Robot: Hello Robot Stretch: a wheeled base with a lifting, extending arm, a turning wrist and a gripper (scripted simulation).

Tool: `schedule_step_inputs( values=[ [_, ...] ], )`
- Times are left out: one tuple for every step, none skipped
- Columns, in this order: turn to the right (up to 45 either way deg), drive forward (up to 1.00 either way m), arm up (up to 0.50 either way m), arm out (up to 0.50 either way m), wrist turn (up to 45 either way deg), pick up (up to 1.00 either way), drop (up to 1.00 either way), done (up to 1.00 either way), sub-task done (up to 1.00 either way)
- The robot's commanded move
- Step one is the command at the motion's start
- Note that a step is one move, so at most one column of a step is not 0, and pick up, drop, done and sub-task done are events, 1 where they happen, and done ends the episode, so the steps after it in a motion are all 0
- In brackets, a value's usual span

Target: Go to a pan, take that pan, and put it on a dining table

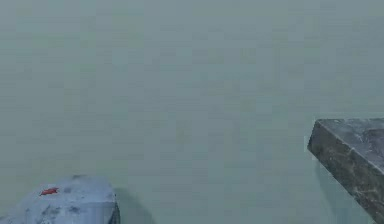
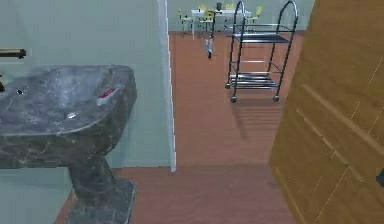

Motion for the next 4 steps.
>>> schedule_step_inputs(
  values=[
    [0.0,0.05,0.0,0.0,0.0,0.0,0.0,0.0,0.0],
    [45.0,0.0,0.0,0.0,0.0,0.0,0.0,0.0,0.0],
    [45.0,0.0,0.0,0.0,0.0,0.0,0.0,0.0,0.0],
    [15.0,0.0,0.0,0.0,0.0,0.0,0.0,0.0,0.0]
  ],
)
